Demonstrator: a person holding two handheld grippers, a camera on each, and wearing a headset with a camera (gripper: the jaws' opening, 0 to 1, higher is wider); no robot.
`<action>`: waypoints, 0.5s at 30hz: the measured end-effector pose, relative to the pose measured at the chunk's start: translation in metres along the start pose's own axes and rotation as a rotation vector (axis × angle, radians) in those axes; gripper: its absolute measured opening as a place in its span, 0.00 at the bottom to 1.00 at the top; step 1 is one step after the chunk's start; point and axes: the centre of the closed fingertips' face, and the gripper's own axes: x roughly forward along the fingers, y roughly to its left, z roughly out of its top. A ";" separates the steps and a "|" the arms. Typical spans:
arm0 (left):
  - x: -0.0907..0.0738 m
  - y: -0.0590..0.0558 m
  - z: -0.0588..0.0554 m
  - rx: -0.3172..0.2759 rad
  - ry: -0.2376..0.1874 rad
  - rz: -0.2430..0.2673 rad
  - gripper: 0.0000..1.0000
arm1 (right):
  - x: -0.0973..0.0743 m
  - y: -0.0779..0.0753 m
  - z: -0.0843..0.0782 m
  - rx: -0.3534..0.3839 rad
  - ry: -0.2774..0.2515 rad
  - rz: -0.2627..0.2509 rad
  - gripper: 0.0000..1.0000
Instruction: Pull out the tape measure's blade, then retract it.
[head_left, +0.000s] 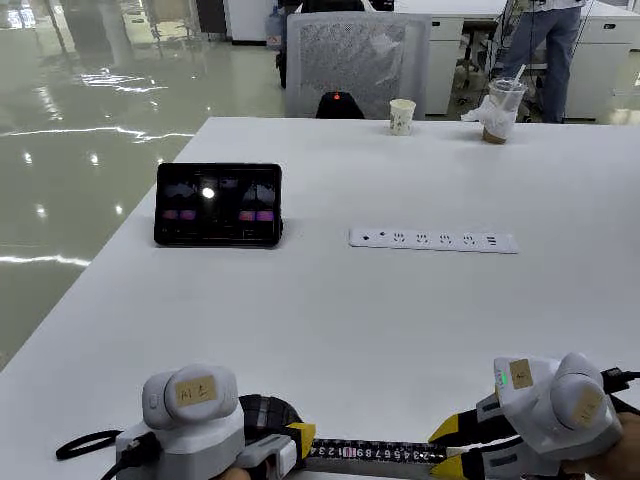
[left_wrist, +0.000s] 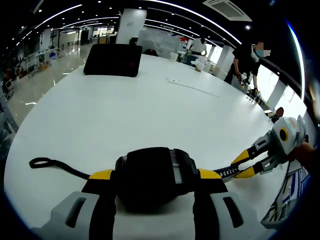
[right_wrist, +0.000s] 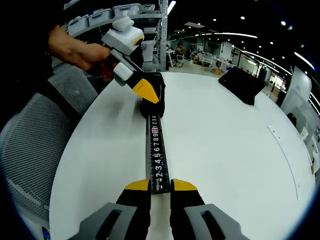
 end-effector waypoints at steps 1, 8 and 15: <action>0.000 0.000 0.000 0.000 -0.001 0.001 0.57 | 0.001 0.000 0.001 0.000 -0.002 0.000 0.11; 0.000 0.000 0.000 -0.006 -0.001 -0.001 0.57 | 0.004 -0.002 0.005 -0.007 -0.004 0.001 0.11; 0.000 0.000 0.000 -0.007 0.000 -0.002 0.58 | 0.009 -0.002 0.008 -0.005 -0.008 0.005 0.11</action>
